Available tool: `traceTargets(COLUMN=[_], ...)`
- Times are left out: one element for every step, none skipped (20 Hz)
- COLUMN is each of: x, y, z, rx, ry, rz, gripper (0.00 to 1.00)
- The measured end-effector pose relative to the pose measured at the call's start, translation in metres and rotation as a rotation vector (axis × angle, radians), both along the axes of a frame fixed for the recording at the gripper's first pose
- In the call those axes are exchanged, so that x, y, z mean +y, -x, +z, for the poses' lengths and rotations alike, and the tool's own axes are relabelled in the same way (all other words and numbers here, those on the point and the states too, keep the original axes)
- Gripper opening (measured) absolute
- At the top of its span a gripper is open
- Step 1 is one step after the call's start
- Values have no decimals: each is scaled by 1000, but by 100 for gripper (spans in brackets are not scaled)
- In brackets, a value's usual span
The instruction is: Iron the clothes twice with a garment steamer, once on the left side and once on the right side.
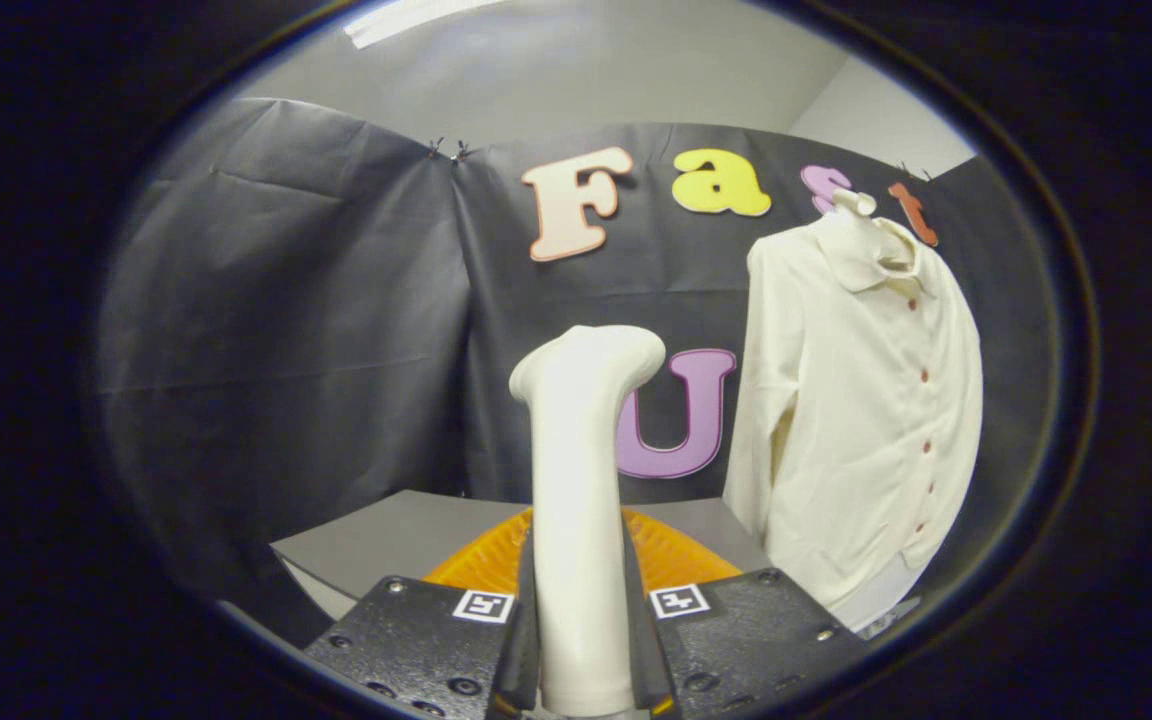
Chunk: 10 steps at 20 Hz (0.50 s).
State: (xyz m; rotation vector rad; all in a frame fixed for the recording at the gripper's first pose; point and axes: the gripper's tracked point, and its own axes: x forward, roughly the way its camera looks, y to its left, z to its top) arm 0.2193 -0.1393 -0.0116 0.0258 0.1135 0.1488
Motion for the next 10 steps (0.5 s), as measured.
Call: traceTargets(x=[-10,-22,-33,-44,-55,-66,-75,-83,-92,-103], y=[3,5,6,6,5,3,1,-1,-3,-5], z=[12,24,35,43,52,59,66,70,75,78], rx=[-17,-36,-54,-64,-79,-91,-99,-106,-116,-129], ry=[-5,-12,-16,-19,-24,-32,-43,-48,-44,-35], rz=[-3,-9,-16,-23,-32,-40,-45,-49,-59,-70], gripper=[35,35,35,35,35,35,35,35,35,35])
